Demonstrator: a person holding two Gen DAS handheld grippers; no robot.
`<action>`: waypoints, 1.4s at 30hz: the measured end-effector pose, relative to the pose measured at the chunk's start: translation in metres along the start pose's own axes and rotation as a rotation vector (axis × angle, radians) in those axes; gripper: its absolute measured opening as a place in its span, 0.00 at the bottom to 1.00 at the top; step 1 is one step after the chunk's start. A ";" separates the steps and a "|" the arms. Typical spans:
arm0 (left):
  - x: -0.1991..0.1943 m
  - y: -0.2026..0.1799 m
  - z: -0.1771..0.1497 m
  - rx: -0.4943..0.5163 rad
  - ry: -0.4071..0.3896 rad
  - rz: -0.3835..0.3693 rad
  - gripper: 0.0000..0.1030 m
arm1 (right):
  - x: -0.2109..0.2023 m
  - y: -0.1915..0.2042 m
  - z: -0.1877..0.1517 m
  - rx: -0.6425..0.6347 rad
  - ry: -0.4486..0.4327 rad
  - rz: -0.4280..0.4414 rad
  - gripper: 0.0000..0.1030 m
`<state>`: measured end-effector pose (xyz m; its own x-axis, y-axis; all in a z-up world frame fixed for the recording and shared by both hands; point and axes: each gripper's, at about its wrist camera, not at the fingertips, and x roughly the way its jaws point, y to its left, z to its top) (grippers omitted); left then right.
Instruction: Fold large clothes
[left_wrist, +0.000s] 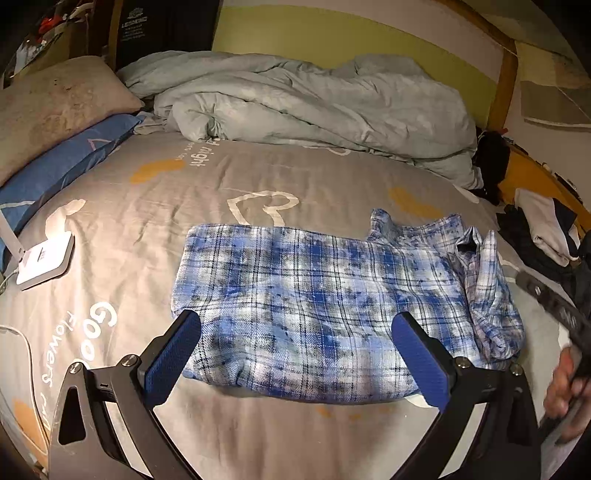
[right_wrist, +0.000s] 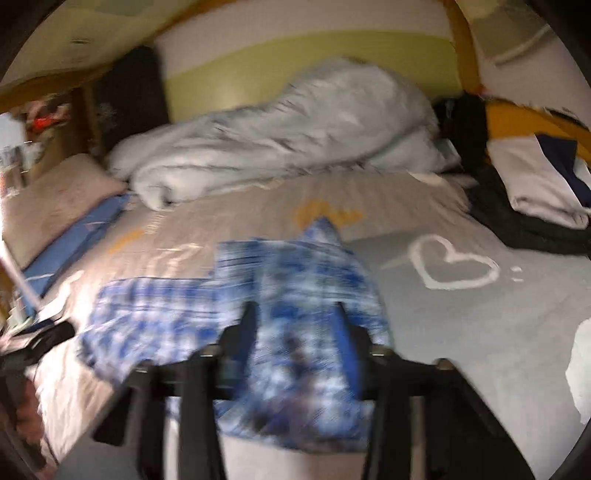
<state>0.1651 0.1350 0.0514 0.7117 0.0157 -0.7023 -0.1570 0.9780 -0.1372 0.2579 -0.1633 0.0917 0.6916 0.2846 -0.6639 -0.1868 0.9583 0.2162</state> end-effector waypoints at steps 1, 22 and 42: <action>0.000 0.000 0.000 0.002 0.001 0.001 0.99 | 0.006 -0.003 0.003 0.001 0.015 0.015 0.26; 0.013 0.014 0.004 -0.044 0.028 0.013 0.99 | -0.017 0.026 -0.055 -0.190 0.049 -0.035 0.47; 0.013 0.042 0.006 -0.096 0.006 0.128 0.99 | -0.031 0.012 -0.069 -0.140 -0.011 -0.041 0.86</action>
<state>0.1723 0.1773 0.0407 0.6777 0.1371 -0.7224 -0.3111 0.9437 -0.1127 0.1862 -0.1584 0.0658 0.7082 0.2451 -0.6621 -0.2531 0.9636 0.0860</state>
